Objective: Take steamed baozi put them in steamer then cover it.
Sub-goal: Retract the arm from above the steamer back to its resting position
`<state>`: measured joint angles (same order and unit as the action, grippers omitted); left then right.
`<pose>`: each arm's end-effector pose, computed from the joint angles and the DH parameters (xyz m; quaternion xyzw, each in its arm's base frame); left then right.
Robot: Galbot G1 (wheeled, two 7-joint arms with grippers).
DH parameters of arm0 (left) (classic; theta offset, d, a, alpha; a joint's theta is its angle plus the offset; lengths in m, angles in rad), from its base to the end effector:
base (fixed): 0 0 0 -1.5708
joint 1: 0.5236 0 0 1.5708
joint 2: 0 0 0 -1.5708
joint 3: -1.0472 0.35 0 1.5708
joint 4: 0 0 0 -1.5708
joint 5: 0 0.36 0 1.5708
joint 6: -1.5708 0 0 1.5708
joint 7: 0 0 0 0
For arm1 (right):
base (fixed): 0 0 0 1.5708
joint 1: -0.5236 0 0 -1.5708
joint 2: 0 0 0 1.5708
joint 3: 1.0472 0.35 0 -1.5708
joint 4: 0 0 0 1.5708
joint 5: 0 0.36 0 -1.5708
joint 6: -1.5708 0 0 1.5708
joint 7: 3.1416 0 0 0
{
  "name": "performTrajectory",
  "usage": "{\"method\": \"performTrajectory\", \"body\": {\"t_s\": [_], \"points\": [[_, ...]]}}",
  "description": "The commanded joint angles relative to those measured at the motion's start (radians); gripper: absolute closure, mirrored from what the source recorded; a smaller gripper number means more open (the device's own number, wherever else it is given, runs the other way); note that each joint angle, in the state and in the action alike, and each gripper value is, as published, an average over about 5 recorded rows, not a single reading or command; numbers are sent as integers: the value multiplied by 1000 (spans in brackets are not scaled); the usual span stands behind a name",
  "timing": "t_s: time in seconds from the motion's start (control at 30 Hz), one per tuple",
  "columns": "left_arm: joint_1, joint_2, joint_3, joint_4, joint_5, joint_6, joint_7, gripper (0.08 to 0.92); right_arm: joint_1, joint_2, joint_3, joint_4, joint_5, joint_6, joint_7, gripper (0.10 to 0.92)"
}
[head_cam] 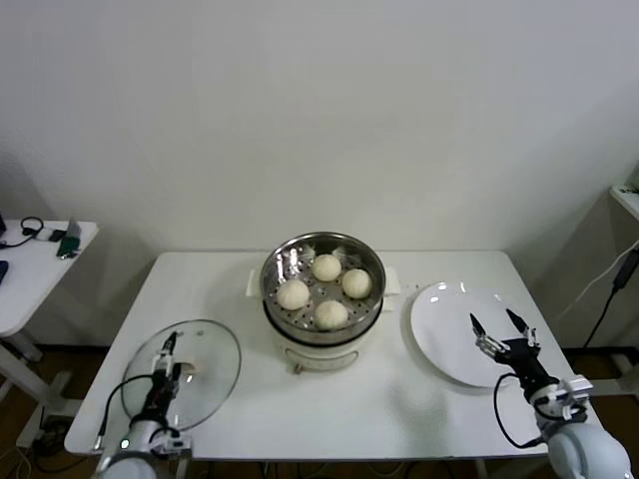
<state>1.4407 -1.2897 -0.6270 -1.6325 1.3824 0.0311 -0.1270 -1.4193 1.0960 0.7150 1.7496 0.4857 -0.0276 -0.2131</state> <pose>0.2133 0.1266 -0.4184 -0.0322 -0.6593 -0.7451 0.0951 0.2427 -0.1907 -0.3347 0.0640 -0.9950 0.0023 0.0772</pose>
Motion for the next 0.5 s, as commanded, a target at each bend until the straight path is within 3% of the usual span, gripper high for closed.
{"method": "performTrajectory", "body": {"t_s": [0.03, 0.33, 0.5], "points": [[-56, 17, 4, 74, -16, -3, -23, 177, -1, 8, 32, -10, -10, 2, -9, 203], [-70, 9, 19, 93, -39, -6, -28, 189, -5, 21, 33, -13, -30, 7, -18, 203], [-70, 10, 18, 92, -46, -12, -26, 311, -6, 25, 31, -15, -38, 10, -22, 203]]}}
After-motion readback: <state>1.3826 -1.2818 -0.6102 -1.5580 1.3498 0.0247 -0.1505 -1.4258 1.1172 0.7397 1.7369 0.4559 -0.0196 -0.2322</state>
